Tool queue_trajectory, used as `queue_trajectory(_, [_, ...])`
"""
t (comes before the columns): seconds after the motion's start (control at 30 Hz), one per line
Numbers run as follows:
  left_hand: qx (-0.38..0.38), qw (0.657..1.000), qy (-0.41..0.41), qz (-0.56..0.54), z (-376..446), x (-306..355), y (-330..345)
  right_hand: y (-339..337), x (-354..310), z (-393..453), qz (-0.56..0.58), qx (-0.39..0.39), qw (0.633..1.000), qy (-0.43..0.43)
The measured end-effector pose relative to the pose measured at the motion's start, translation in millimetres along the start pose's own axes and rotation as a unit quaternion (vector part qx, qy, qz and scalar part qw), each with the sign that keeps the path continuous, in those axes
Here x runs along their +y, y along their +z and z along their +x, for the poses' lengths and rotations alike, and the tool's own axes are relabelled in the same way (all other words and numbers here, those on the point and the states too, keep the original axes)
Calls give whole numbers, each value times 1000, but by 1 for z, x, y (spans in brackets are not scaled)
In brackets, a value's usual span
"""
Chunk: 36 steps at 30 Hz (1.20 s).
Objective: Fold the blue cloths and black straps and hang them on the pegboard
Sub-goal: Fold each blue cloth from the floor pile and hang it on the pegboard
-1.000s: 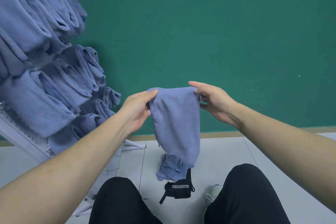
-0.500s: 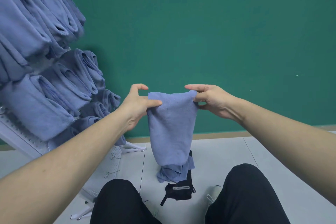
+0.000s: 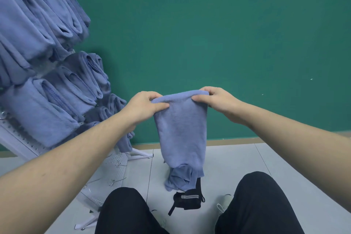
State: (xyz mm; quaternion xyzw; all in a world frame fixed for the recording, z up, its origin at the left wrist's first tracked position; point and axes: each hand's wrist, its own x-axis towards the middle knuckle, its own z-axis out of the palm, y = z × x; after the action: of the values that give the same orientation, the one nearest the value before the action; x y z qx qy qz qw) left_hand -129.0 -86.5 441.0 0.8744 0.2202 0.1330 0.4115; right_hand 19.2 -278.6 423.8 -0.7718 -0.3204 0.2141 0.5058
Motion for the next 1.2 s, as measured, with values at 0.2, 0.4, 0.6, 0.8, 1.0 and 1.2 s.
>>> queue_trajectory(0.2, [61,990,-13,-124,-1,-9,21,27,6,-1,-2,115,993,-13])
queue_trajectory(0.4, [193,972,-18,-130,-4,-18,59,52,13,-3,8,103,995,-1])
queue_trajectory(0.6, [214,969,35,-121,-11,-30,74,71,25,1,-36,150,988,13])
queue_trajectory(0.8, [252,963,-3,-100,-15,-26,90,96,22,-4,9,179,983,28])
queue_trajectory(1.0, [243,955,-18,-169,-11,-19,91,103,7,-11,87,114,989,30])
queue_trajectory(1.2, [180,941,-4,-285,-23,-11,82,93,4,-22,158,56,986,-3])
